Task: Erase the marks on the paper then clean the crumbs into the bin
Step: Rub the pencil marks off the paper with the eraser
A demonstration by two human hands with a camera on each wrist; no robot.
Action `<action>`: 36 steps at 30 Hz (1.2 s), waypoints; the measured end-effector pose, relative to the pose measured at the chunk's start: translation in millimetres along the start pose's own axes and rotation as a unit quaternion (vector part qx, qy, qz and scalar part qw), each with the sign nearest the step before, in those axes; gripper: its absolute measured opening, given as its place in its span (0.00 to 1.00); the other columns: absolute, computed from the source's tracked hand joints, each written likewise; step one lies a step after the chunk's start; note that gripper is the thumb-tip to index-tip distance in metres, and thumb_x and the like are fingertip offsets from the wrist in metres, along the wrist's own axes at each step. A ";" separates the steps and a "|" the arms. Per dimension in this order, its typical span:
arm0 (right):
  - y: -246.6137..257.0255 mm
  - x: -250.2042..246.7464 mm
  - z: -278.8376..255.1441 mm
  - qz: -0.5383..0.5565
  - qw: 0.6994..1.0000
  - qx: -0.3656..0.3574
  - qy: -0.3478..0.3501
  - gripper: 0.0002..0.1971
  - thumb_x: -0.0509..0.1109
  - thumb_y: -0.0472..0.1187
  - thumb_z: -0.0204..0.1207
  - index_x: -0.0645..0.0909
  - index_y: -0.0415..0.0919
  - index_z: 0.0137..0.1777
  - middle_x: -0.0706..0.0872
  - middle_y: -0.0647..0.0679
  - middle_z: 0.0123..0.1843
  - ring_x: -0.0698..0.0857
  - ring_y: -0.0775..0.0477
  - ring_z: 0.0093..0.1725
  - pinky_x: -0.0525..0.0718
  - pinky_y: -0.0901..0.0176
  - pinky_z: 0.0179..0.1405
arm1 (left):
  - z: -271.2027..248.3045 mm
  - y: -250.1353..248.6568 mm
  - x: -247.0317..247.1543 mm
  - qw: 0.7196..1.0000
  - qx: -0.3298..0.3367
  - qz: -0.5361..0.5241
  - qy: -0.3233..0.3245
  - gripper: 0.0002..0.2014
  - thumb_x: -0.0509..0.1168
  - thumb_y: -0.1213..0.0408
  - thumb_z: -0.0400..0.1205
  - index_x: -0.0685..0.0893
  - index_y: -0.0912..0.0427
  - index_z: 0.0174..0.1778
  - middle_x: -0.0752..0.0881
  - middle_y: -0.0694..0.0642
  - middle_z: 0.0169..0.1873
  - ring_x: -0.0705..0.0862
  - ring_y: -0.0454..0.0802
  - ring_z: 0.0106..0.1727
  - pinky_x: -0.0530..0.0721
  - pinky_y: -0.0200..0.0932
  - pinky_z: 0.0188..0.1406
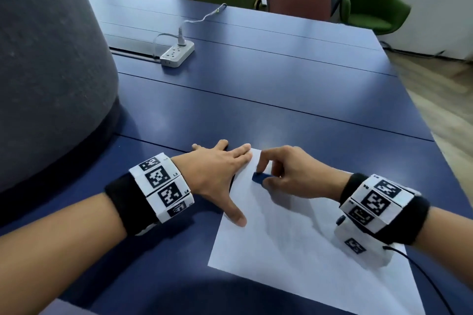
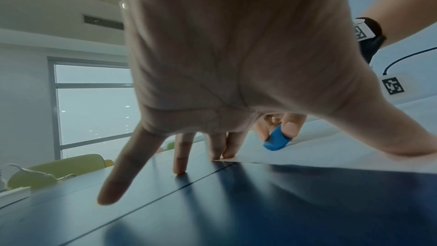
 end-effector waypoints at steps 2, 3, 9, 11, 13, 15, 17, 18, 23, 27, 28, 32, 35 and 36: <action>-7.6 -8.2 6.5 -0.010 1.000 0.014 -0.011 0.07 0.72 0.38 0.72 0.84 0.47 0.49 0.82 0.56 0.29 0.79 0.64 0.27 0.74 0.76 0.26 | 6.3 -0.6 -1.6 1.000 0.004 0.000 0.003 0.67 0.70 0.22 0.59 0.42 0.49 0.86 0.41 0.36 0.84 0.50 0.54 0.82 0.64 0.83 0.65; -11.4 -12.8 10.6 -0.015 0.999 0.024 -0.032 0.08 0.72 0.38 0.72 0.84 0.47 0.50 0.82 0.56 0.30 0.79 0.64 0.28 0.73 0.76 0.26 | 9.2 -0.9 -3.2 1.000 0.003 0.001 0.003 0.67 0.69 0.22 0.59 0.41 0.49 0.86 0.41 0.36 0.84 0.49 0.54 0.83 0.64 0.83 0.65; -11.2 -9.2 7.5 0.019 1.000 0.013 0.008 0.06 0.73 0.39 0.73 0.83 0.46 0.49 0.79 0.56 0.26 0.77 0.62 0.24 0.73 0.73 0.24 | 23.5 1.2 -9.1 1.000 0.012 0.006 0.005 0.68 0.69 0.21 0.58 0.40 0.48 0.86 0.39 0.36 0.84 0.47 0.57 0.84 0.65 0.82 0.66; -12.9 -13.6 10.8 0.005 1.000 0.017 -0.008 0.06 0.73 0.40 0.73 0.83 0.46 0.50 0.79 0.57 0.27 0.77 0.62 0.25 0.72 0.74 0.25 | 24.5 4.0 -7.0 1.000 0.013 0.007 -0.001 0.69 0.68 0.19 0.57 0.39 0.47 0.86 0.39 0.35 0.84 0.46 0.57 0.85 0.72 0.78 0.66; -15.7 -19.4 15.2 0.002 0.998 0.026 -0.054 0.07 0.72 0.39 0.73 0.83 0.44 0.51 0.80 0.58 0.30 0.78 0.62 0.28 0.72 0.73 0.28 | 25.7 6.0 -5.2 1.000 0.010 0.004 -0.002 0.69 0.67 0.18 0.55 0.39 0.44 0.85 0.38 0.33 0.83 0.44 0.57 0.85 0.74 0.75 0.66; -14.3 -16.3 13.0 0.019 0.999 0.019 -0.047 0.06 0.72 0.39 0.73 0.83 0.44 0.49 0.80 0.57 0.29 0.78 0.61 0.27 0.72 0.71 0.29 | 26.9 6.6 -3.7 1.000 0.009 0.002 0.001 0.68 0.67 0.18 0.55 0.39 0.43 0.85 0.38 0.34 0.83 0.43 0.57 0.86 0.74 0.74 0.66; -8.9 -5.6 5.4 0.029 1.000 -0.004 0.011 0.05 0.73 0.39 0.72 0.83 0.46 0.47 0.79 0.56 0.27 0.77 0.60 0.25 0.72 0.73 0.26 | 26.5 6.4 -3.9 1.000 0.008 0.002 0.000 0.67 0.68 0.19 0.56 0.42 0.43 0.84 0.38 0.35 0.84 0.44 0.58 0.86 0.75 0.73 0.66; -6.9 -2.5 1.9 0.025 0.999 -0.009 0.033 0.05 0.74 0.39 0.72 0.83 0.47 0.46 0.79 0.56 0.27 0.77 0.60 0.25 0.73 0.73 0.26 | 26.3 5.9 -4.0 1.000 0.009 0.003 0.000 0.66 0.68 0.19 0.56 0.43 0.43 0.84 0.38 0.35 0.84 0.44 0.59 0.86 0.74 0.73 0.66; -13.0 -15.4 13.1 -0.005 0.999 0.023 -0.030 0.05 0.73 0.41 0.73 0.81 0.45 0.48 0.82 0.56 0.30 0.78 0.63 0.27 0.72 0.75 0.25 | 26.7 8.6 -0.7 1.000 0.013 -0.003 0.023 0.71 0.69 0.19 0.52 0.36 0.41 0.84 0.33 0.34 0.83 0.39 0.58 0.86 0.67 0.75 0.72; -4.5 0.0 -2.3 0.020 0.999 -0.015 0.021 0.04 0.73 0.40 0.73 0.82 0.46 0.46 0.79 0.56 0.27 0.76 0.60 0.25 0.72 0.73 0.26 | 27.2 8.3 0.4 0.999 0.010 0.001 0.033 0.72 0.69 0.19 0.52 0.35 0.42 0.84 0.31 0.35 0.82 0.38 0.58 0.86 0.65 0.75 0.73; -1.9 3.3 -5.7 0.010 0.999 -0.022 0.036 0.04 0.73 0.40 0.73 0.82 0.47 0.46 0.79 0.56 0.27 0.77 0.61 0.26 0.72 0.73 0.26 | 27.1 8.4 0.6 0.999 0.009 0.004 0.034 0.72 0.69 0.19 0.52 0.35 0.42 0.84 0.30 0.35 0.82 0.37 0.58 0.86 0.65 0.74 0.74; -5.5 -5.5 0.9 -0.009 1.000 0.001 -0.016 0.06 0.72 0.40 0.73 0.81 0.46 0.48 0.80 0.57 0.29 0.79 0.61 0.27 0.71 0.72 0.28 | 27.6 8.7 0.1 0.999 0.011 0.002 0.033 0.73 0.69 0.18 0.51 0.33 0.41 0.84 0.30 0.34 0.81 0.37 0.57 0.86 0.64 0.74 0.74; -3.5 -2.0 -3.8 0.013 1.000 -0.005 -0.018 0.05 0.72 0.39 0.73 0.81 0.46 0.48 0.79 0.57 0.28 0.77 0.61 0.26 0.71 0.70 0.29 | 28.2 8.2 0.8 0.999 0.005 0.009 0.038 0.74 0.69 0.18 0.50 0.32 0.41 0.83 0.29 0.34 0.81 0.37 0.57 0.86 0.64 0.73 0.75; -1.0 3.2 -9.9 0.021 1.000 -0.017 0.007 0.05 0.72 0.39 0.73 0.81 0.45 0.47 0.79 0.56 0.27 0.77 0.60 0.25 0.70 0.72 0.28 | 29.1 7.5 0.8 0.999 0.004 0.016 0.040 0.74 0.68 0.17 0.49 0.32 0.41 0.83 0.29 0.34 0.81 0.37 0.57 0.86 0.65 0.72 0.75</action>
Point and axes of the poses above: each hand's wrist, its own z-axis towards the middle knuckle, its own x-axis out of the palm, y = z × x, the point moved 4 cm from there along z, towards the middle knuckle
